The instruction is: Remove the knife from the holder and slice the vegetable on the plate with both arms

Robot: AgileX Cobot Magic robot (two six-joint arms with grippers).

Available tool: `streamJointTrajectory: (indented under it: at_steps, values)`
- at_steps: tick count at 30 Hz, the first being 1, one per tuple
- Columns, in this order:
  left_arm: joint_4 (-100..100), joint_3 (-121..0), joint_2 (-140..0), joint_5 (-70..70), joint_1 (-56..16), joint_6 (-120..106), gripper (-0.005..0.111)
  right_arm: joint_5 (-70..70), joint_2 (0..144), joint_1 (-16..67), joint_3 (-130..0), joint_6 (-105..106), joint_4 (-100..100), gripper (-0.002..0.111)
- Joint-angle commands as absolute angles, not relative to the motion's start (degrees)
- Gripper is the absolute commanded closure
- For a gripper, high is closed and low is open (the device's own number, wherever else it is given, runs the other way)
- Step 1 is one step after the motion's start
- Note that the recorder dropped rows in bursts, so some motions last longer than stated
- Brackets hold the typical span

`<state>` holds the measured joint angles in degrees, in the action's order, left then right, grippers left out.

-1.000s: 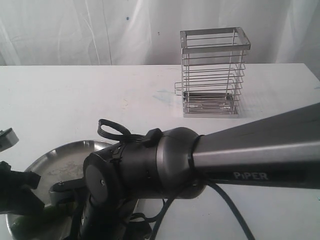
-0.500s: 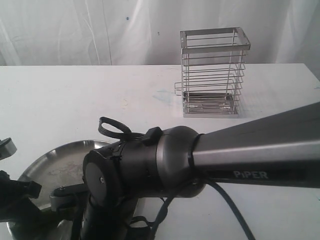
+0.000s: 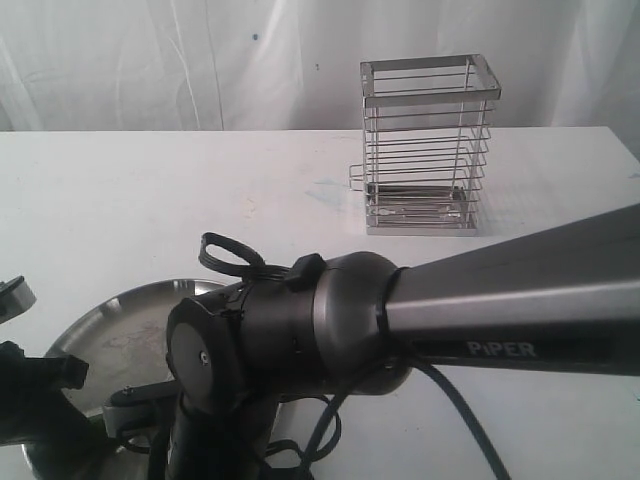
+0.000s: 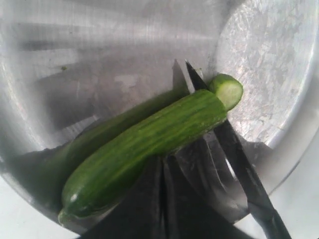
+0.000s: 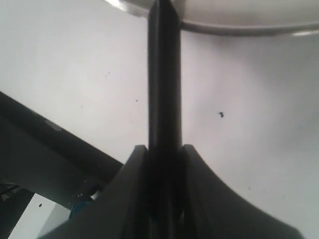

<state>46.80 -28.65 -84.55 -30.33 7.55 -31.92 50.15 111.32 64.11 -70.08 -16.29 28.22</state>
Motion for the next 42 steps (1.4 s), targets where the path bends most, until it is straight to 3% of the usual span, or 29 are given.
streamJointTrajectory:
  at_steps: [1, 15, 27, 30, 37, 42]
  values:
    - [45.92, -28.01, -85.65, -28.44, 7.29, -31.66, 0.107, 47.62, 110.90, 63.53, -70.96, -15.17, 27.18, 0.093]
    - [55.88, -28.12, -85.65, -26.83, 7.29, -37.94, 0.107, 46.13, 109.79, 59.84, -73.52, -15.63, 20.97, 0.093]
    - [47.14, -38.04, -84.05, -39.62, 7.29, -46.17, 0.106, 45.76, 107.54, 58.49, -73.52, -15.63, 18.08, 0.093]
    - [45.20, -39.77, -83.51, -41.72, 7.29, -46.20, 0.093, 45.76, 106.91, 57.54, -73.52, -15.63, 17.51, 0.093]
    - [42.89, -40.71, -82.93, -44.20, 7.29, -54.11, 0.043, 46.50, 103.99, 53.76, -73.52, -15.63, 12.99, 0.093]
    - [40.10, -40.71, -82.93, -43.80, 4.04, -63.17, 0.041, 46.50, 102.34, 51.64, -73.52, -13.84, 12.71, 0.093]
